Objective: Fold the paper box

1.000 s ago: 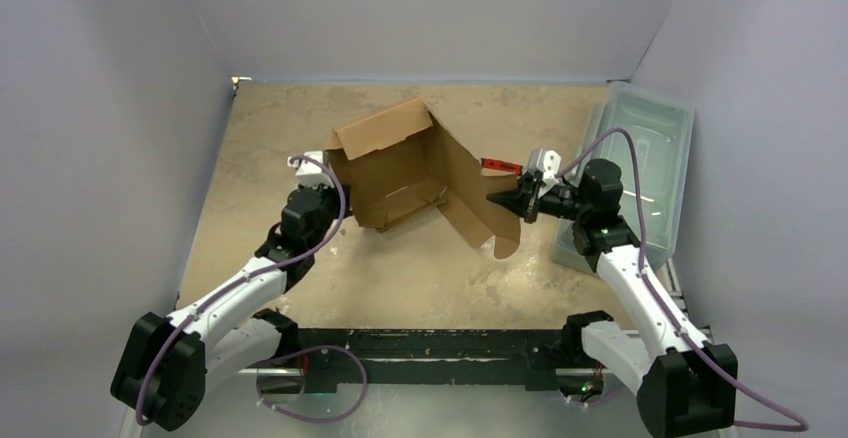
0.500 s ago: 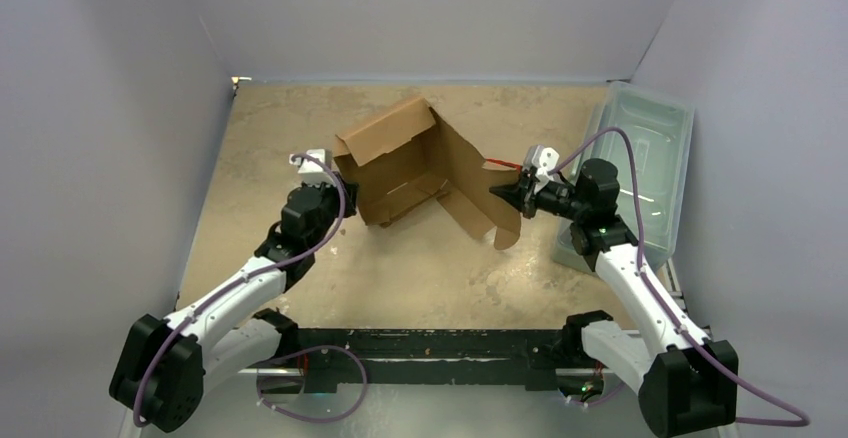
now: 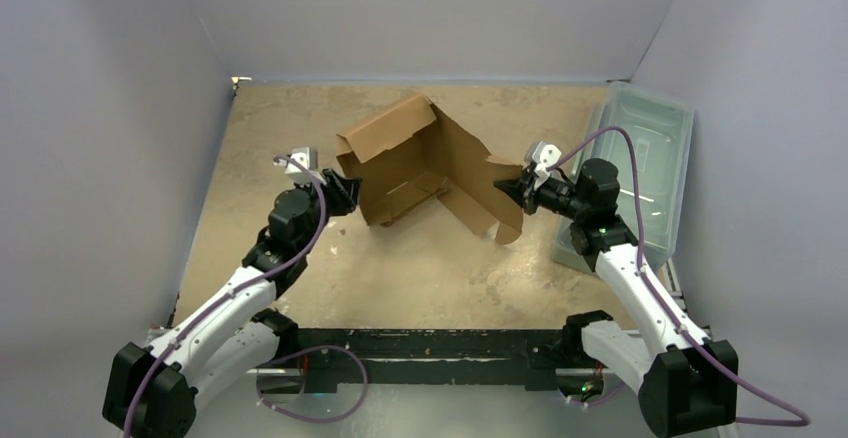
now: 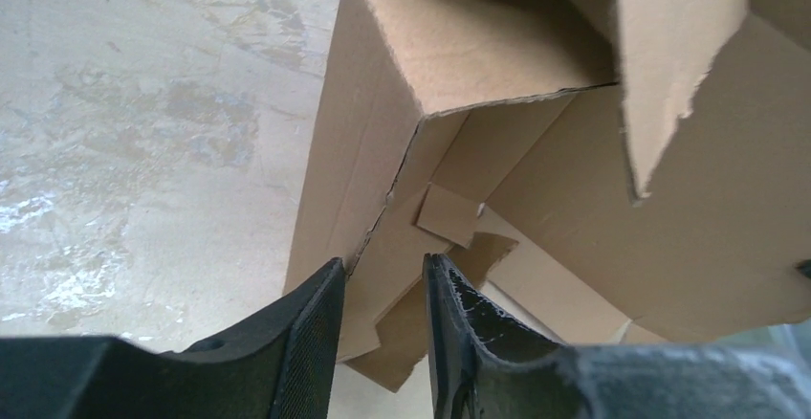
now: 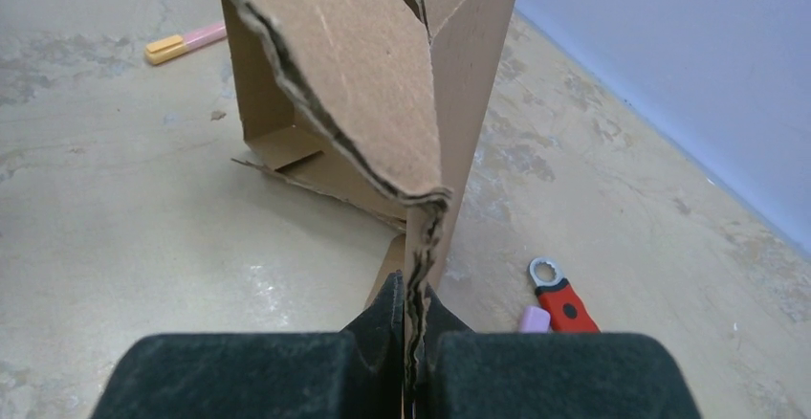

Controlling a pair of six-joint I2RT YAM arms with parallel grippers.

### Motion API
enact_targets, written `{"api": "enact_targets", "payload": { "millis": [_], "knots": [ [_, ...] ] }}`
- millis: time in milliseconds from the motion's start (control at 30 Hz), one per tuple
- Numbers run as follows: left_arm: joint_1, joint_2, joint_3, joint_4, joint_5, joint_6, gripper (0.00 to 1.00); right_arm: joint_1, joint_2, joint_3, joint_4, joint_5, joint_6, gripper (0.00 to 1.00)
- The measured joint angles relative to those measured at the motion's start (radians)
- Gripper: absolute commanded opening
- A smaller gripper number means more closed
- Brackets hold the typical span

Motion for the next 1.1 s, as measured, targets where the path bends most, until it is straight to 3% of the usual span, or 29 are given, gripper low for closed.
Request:
{"api": "enact_targets", "payload": {
  "millis": [233, 467, 800, 1100],
  "knots": [
    [0.000, -0.078, 0.002, -0.032, 0.049, -0.053, 0.38, 0.000, 0.000, 0.000, 0.000, 0.002, 0.000, 0.00],
    [0.000, -0.162, 0.029, -0.163, 0.072, -0.080, 0.30, 0.000, 0.000, 0.000, 0.000, 0.005, 0.000, 0.00],
    [0.000, -0.332, 0.127, -0.431, -0.071, -0.072, 0.28, 0.000, 0.001, 0.000, 0.000, 0.010, 0.000, 0.00],
    [0.000, -0.237, 0.126, -0.435, -0.108, -0.034, 0.18, 0.000, 0.003, 0.000, 0.000, 0.010, 0.000, 0.00]
  ]
}}
